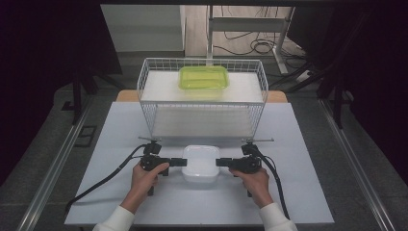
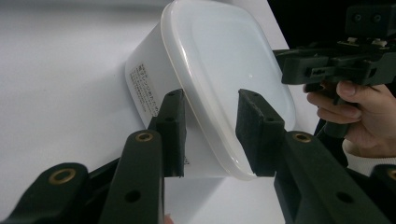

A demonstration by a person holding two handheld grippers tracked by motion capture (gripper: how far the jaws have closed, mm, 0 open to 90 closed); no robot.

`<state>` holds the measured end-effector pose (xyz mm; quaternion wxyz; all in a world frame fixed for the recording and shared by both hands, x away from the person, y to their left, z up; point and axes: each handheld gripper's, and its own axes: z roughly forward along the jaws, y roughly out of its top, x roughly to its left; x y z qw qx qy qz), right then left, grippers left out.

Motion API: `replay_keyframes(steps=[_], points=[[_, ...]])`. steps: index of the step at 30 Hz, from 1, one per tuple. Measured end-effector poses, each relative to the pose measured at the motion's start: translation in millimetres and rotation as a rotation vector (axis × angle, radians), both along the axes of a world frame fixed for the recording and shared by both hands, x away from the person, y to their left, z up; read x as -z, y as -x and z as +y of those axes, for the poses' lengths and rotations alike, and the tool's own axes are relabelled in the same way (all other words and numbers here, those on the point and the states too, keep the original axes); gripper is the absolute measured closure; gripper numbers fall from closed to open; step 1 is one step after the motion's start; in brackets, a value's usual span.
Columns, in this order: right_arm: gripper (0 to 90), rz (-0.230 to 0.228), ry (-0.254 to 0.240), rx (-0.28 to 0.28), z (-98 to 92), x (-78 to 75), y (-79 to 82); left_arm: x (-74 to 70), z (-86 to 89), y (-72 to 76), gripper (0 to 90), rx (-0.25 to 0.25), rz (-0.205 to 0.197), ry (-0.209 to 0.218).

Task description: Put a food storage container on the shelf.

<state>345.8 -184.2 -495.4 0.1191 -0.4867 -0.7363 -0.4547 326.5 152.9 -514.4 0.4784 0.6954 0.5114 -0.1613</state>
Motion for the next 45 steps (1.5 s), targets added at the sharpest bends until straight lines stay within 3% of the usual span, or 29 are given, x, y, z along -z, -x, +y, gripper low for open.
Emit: replay_keyframes(steps=[5,6,14,31,45], points=[[72.8,0.013,-0.029,0.008,-3.8,-0.5,2.0,2.2,3.1,0.6,66.4,-0.007,0.007,0.025],[73.7,0.016,-0.034,0.012,-4.2,-0.8,2.6,3.6,4.6,1.0,67.0,-0.013,0.020,0.046],[82.1,0.014,-0.049,-0.005,-8.1,-3.7,5.2,3.3,6.0,1.7,68.7,-0.008,0.021,0.056],[81.9,0.025,-0.063,-0.011,-10.3,-1.4,4.0,4.7,6.1,1.0,69.0,-0.015,0.023,0.069],[74.3,0.061,-0.081,-0.008,-10.4,3.1,0.4,6.2,6.4,0.4,68.8,-0.016,0.022,0.077]])
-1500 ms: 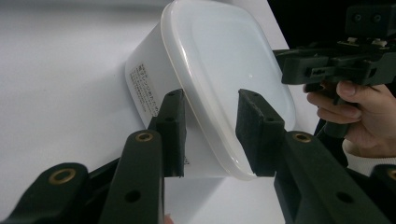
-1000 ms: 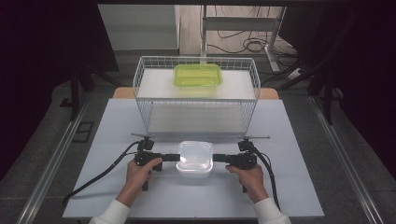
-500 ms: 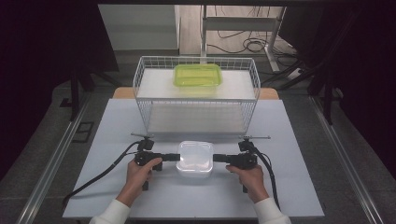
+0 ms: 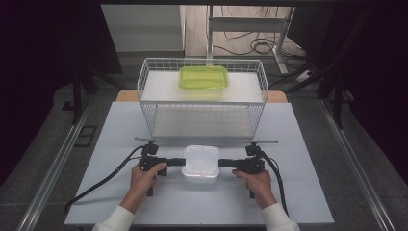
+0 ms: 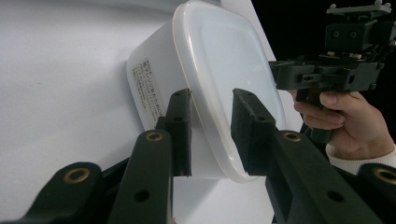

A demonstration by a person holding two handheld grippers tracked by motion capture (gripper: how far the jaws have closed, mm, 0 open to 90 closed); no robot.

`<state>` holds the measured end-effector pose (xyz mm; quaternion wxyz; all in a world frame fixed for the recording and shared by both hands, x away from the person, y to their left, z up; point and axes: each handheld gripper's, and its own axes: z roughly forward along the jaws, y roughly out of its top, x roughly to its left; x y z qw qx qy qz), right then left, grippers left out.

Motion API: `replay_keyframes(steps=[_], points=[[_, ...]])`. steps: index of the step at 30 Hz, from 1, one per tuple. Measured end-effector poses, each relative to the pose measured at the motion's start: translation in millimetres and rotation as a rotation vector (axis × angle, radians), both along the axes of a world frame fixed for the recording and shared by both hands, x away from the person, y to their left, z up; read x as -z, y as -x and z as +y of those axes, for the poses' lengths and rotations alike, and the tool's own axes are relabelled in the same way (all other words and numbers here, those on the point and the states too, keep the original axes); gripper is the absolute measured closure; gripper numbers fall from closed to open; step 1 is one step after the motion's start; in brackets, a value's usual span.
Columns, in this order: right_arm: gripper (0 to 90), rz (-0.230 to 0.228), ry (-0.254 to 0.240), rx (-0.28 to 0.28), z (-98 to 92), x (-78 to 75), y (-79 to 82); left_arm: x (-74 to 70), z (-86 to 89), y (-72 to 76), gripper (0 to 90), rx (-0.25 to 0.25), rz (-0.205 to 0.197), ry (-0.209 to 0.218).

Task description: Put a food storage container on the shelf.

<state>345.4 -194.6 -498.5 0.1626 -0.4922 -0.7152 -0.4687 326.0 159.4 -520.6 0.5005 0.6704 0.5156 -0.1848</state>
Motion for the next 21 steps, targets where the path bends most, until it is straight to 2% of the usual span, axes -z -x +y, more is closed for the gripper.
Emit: replay_keyframes(steps=[4,11,16,19,21], points=[[70.5,0.026,-0.008,0.001,0.5,1.7,-1.1,-0.2,0.1,0.3,68.8,0.002,-0.001,0.000],[72.3,0.037,-0.013,0.013,-0.1,1.8,-1.0,-1.6,0.0,2.3,69.0,0.005,-0.011,0.005],[75.1,0.034,-0.013,0.033,-2.3,-0.9,-0.1,-4.8,0.9,3.7,73.0,0.010,-0.021,0.037],[76.0,0.034,-0.018,0.035,-3.0,-1.2,0.1,-4.5,1.0,3.7,73.6,0.008,-0.020,0.035],[76.8,0.036,-0.023,0.032,-2.7,-1.7,0.6,-4.4,0.8,4.0,73.7,0.001,-0.023,0.015]])
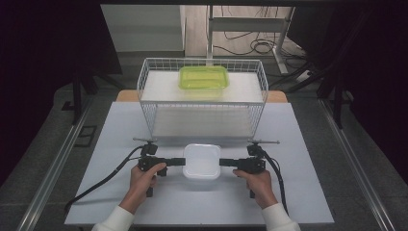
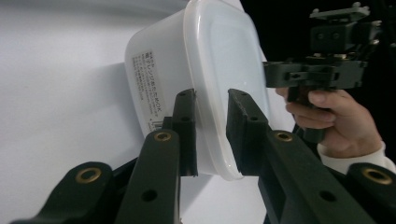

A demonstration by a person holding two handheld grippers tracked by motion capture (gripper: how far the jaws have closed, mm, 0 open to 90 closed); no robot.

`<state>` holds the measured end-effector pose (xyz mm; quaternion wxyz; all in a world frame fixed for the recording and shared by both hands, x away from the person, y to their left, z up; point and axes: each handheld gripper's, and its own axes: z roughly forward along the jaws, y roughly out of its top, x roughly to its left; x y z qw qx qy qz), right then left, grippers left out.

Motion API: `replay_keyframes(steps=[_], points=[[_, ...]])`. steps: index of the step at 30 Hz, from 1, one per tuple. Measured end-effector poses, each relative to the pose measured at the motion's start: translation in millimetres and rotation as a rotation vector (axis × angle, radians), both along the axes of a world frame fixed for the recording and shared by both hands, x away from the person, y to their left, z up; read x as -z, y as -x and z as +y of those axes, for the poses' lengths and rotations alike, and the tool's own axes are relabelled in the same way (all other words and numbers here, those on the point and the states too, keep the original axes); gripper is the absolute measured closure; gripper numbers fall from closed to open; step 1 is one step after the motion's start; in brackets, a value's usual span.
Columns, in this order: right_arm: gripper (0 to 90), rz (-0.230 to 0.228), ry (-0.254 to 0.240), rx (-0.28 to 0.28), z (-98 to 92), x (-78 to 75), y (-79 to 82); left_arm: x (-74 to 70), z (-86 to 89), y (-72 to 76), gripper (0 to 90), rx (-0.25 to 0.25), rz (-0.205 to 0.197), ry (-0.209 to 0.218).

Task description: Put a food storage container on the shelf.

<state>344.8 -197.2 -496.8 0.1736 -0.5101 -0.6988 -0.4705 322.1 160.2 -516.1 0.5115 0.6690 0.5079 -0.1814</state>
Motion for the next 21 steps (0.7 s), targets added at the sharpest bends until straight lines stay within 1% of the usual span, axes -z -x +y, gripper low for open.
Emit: replay_keyframes(steps=[2,7,8,13,14,21], points=[[77.7,-0.004,-0.007,-0.002,0.1,-0.5,0.4,0.2,-0.2,0.3,74.0,-0.004,-0.003,-0.004],[78.5,-0.008,-0.006,-0.004,-0.6,-1.3,0.7,-0.5,0.1,0.7,75.5,0.000,-0.003,0.000],[79.1,-0.016,-0.004,-0.005,-0.8,-1.7,1.0,-1.2,0.3,1.1,76.0,-0.002,-0.006,0.000],[79.9,-0.024,-0.001,-0.006,-1.2,-3.3,2.1,-2.2,0.3,1.6,77.9,-0.005,-0.011,0.005],[79.9,-0.035,0.002,-0.007,-0.9,-3.6,2.4,-2.4,0.5,1.8,78.0,-0.003,-0.014,0.004],[80.6,-0.056,0.013,-0.014,-0.4,-5.4,3.6,-3.9,0.8,2.7,79.6,-0.004,-0.026,-0.004]])
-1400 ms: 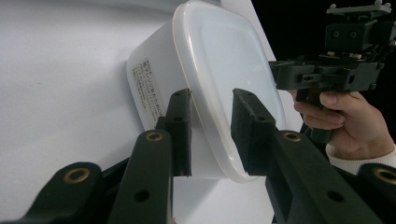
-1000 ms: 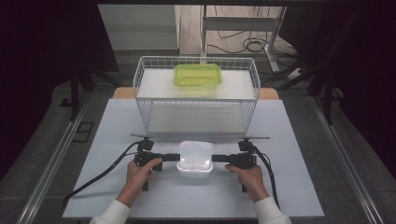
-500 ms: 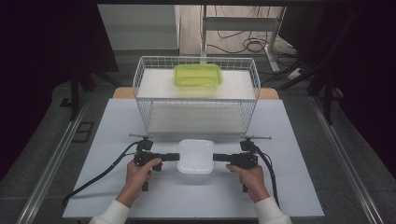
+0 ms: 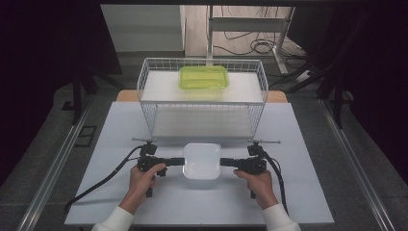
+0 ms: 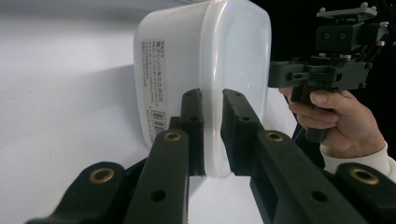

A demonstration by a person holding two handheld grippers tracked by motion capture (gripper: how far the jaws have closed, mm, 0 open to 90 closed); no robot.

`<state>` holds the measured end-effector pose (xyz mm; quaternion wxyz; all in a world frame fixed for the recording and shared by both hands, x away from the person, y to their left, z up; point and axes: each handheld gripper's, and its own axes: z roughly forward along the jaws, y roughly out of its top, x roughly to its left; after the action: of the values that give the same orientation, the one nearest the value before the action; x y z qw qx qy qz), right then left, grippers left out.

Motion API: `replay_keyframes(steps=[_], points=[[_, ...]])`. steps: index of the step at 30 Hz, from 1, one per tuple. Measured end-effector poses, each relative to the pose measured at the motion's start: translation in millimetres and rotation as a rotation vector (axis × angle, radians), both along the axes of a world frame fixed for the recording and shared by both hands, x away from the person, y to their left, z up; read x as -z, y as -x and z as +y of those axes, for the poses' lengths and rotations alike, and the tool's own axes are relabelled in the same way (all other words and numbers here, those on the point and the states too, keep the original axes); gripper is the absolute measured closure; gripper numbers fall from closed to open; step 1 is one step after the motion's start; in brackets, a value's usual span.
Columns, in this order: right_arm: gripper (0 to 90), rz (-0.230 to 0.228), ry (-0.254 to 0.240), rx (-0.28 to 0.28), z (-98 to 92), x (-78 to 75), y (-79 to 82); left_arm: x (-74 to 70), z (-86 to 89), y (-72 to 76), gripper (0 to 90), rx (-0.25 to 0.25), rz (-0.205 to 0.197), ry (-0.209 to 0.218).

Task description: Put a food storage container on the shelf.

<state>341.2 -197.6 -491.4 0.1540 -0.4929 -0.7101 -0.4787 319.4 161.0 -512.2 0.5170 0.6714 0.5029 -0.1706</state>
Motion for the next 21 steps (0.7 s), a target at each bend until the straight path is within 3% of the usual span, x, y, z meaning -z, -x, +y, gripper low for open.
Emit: replay_keyframes(steps=[8,12,21], points=[[80.0,-0.016,-0.019,-0.026,1.1,-1.7,0.5,-1.9,0.5,0.8,79.5,0.004,-0.016,-0.002],[80.0,-0.033,0.000,-0.026,2.5,-4.7,1.6,-3.7,1.2,1.5,79.5,0.004,-0.025,-0.003],[80.1,-0.067,-0.013,-0.033,3.5,-12.7,3.8,-13.7,4.9,4.9,79.7,0.003,-0.055,0.021]])
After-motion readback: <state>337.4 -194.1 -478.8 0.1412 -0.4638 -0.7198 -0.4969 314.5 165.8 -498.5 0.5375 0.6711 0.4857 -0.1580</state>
